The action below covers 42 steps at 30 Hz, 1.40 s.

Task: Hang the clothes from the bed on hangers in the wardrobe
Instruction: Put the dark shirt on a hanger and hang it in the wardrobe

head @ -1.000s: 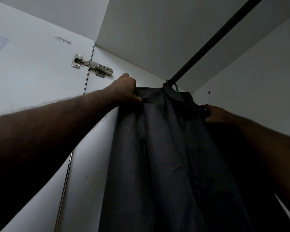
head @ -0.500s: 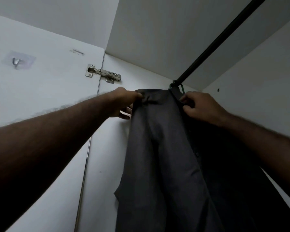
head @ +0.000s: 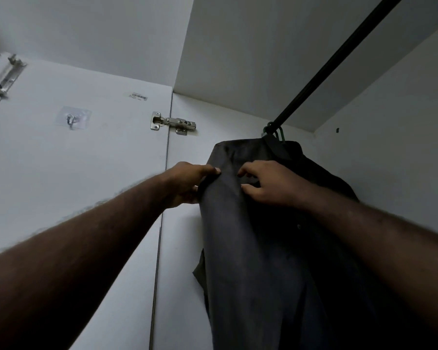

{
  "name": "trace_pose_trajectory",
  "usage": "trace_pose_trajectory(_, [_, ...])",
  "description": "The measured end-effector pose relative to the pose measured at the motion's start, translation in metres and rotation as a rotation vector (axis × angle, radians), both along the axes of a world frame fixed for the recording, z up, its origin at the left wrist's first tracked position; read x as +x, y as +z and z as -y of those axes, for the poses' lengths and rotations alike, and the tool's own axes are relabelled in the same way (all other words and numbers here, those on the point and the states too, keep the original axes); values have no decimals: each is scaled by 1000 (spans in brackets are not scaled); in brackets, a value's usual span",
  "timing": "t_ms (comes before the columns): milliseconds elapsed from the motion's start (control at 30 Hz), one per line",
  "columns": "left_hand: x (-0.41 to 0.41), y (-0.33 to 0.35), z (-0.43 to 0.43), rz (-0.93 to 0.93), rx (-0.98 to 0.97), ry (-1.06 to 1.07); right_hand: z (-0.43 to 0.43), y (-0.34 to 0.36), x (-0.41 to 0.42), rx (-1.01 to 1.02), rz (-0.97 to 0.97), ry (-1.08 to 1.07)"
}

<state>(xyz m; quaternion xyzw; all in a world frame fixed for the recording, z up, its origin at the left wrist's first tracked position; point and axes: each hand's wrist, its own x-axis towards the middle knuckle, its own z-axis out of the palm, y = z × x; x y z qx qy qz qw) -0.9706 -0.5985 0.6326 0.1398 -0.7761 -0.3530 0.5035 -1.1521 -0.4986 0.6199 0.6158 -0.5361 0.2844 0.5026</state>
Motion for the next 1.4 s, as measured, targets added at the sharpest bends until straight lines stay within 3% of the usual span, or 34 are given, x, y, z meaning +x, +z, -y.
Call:
trace_pose_trajectory(167, [41, -8, -10, 16, -30, 130, -2, -4, 4, 44, 35, -26])
trace_pose_trajectory(300, [78, 0, -26, 0, -209, 385, 5, -11, 10, 133, 17, -120])
trace_pose_trajectory(400, [98, 7, -43, -12, -303, 461, 12, -16, 17, 195, 21, -166])
trace_pose_trajectory(500, [107, 6, -65, 127, -327, 466, 22, -22, 21, 220, 48, -184])
trace_pose_trajectory(600, [105, -12, -92, 206, -328, 412, 33, -22, 23, 226, 260, 85])
trace_pose_trajectory(667, [93, -35, -109, 232, -388, 348, 25, -19, 34, 323, 690, 492])
trace_pose_trajectory(700, [85, -50, -115, 272, -469, 355, 19, -16, 37, 399, 880, 672])
trace_pose_trajectory(767, [61, -88, -123, 396, -703, 417, 2, -10, 38, 480, 1002, 900])
trace_pose_trajectory(833, [39, -130, -126, 515, -832, 378, -13, -12, 39, 455, 953, 916])
trace_pose_trajectory(933, [15, -174, -124, 662, -836, 191, -28, -13, 37, 305, 742, 572])
trace_pose_trajectory(1033, [3, -191, -113, 490, -971, 124, -41, -15, 25, 269, 731, 419])
trace_pose_trajectory(1167, [9, -174, -81, 9, -1276, 420, -53, -20, 7, 240, 848, 423])
trace_pose_trajectory(1267, [27, -152, -48, -180, -1084, 600, -55, -24, -4, 104, 896, 395])
trace_pose_trajectory(1333, [29, -151, -31, -146, -970, 629, -55, -27, -11, 26, 905, 412])
trace_pose_trajectory(1400, [26, -155, -26, -43, -978, 660, -54, -28, -17, -29, 888, 448])
